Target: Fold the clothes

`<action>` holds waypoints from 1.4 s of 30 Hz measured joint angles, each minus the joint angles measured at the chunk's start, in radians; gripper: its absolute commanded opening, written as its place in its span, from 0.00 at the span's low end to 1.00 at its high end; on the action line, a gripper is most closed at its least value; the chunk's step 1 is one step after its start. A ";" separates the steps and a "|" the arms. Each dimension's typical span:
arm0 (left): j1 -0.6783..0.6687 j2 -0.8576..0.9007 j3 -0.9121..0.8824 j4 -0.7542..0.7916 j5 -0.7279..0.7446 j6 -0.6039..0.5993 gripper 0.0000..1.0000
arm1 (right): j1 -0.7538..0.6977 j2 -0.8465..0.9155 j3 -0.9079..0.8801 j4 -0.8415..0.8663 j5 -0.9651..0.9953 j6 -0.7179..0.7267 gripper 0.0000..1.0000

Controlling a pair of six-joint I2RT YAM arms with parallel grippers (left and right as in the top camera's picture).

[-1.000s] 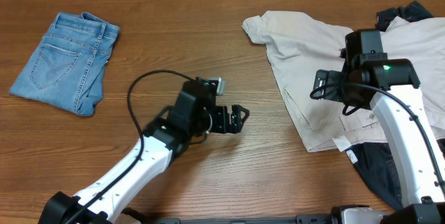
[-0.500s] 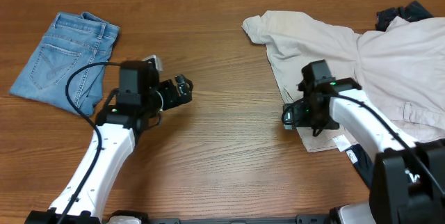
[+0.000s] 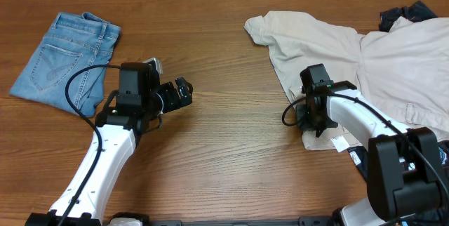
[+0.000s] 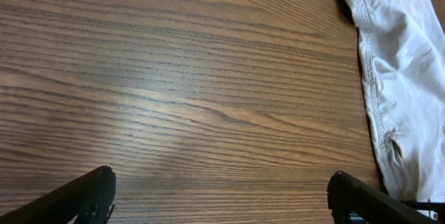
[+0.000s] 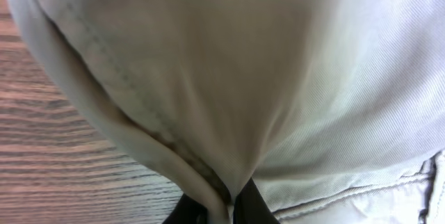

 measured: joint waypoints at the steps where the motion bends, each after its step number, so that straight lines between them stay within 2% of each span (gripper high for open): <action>1: 0.000 0.000 0.000 0.000 0.000 0.008 1.00 | 0.006 0.005 0.014 -0.023 -0.003 0.000 0.04; 6: 0.000 0.000 0.000 0.003 -0.004 0.036 1.00 | 0.105 0.014 0.158 -0.158 -0.039 0.000 0.04; 10: 0.000 0.000 0.000 0.003 -0.019 0.060 1.00 | 0.233 0.014 0.336 -0.180 -0.082 0.000 0.04; 11: 0.000 0.000 0.000 0.005 -0.027 0.066 1.00 | 0.274 0.014 0.375 -0.173 -0.093 0.000 0.30; 12: 0.000 0.000 0.000 0.005 -0.037 0.072 1.00 | 0.326 0.014 0.406 -0.157 -0.109 0.000 0.52; 15: 0.000 0.000 0.000 0.003 -0.055 0.083 1.00 | 0.414 0.014 0.414 -0.137 -0.134 0.000 0.83; 17: 0.000 0.000 0.000 -0.004 -0.060 0.094 1.00 | 0.448 0.014 0.414 -0.147 -0.128 0.000 0.89; 22: -0.001 0.000 0.000 -0.045 -0.049 0.101 1.00 | 0.417 0.012 0.414 -0.188 -0.008 0.071 0.91; 30: -0.095 0.000 0.000 -0.062 0.032 0.082 1.00 | 0.215 -0.136 0.414 -0.201 0.087 0.155 0.92; 36: -0.213 0.058 0.001 -0.059 0.063 -0.092 1.00 | 0.117 -0.279 0.415 -0.238 0.103 0.164 0.94; 42: -0.286 0.192 0.002 -0.020 0.082 -0.253 1.00 | 0.066 -0.320 0.415 -0.282 0.105 0.165 0.95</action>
